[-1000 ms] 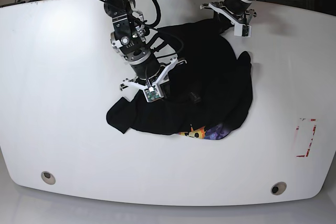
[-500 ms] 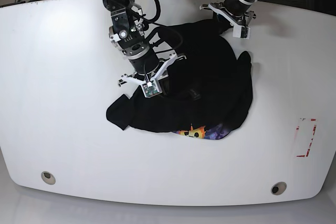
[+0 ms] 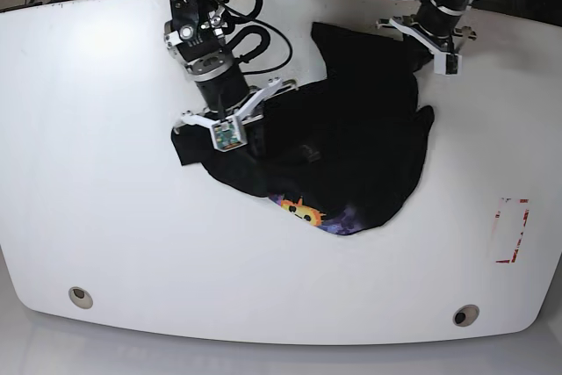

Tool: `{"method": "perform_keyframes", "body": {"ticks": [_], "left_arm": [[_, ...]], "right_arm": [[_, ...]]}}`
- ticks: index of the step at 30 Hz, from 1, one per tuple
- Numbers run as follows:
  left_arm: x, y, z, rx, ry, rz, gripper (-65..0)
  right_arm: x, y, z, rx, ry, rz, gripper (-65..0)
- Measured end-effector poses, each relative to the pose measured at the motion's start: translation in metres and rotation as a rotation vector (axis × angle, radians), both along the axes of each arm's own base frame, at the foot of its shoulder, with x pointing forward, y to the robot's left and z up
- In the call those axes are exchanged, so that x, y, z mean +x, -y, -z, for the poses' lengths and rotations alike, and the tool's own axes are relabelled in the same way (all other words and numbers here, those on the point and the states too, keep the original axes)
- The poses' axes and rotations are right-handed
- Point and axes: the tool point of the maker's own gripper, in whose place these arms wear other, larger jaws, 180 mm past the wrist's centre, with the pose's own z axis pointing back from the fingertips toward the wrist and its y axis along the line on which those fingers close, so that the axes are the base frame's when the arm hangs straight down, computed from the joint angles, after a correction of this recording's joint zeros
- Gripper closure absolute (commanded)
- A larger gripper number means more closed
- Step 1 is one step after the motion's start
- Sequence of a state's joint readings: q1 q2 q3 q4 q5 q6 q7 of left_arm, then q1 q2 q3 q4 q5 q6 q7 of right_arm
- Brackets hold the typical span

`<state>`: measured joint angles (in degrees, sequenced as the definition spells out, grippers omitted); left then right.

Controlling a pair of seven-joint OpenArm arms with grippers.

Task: Layout the t-shirt on the table in an organized manner, then fold the t-shirt properly
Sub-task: 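Lift the t-shirt with both grippers and pull the grippers apart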

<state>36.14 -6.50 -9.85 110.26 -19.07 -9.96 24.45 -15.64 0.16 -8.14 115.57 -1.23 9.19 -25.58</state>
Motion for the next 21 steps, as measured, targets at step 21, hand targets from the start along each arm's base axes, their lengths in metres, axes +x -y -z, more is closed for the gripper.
{"method": "perform_keyframes", "body": {"ticks": [21], "left_arm": [[0.056,-0.089,-0.072,0.218,0.200,-0.063,0.0]], "right_arm": [[0.059,0.072,-0.056,-0.046,0.173,0.182,0.0]]}}
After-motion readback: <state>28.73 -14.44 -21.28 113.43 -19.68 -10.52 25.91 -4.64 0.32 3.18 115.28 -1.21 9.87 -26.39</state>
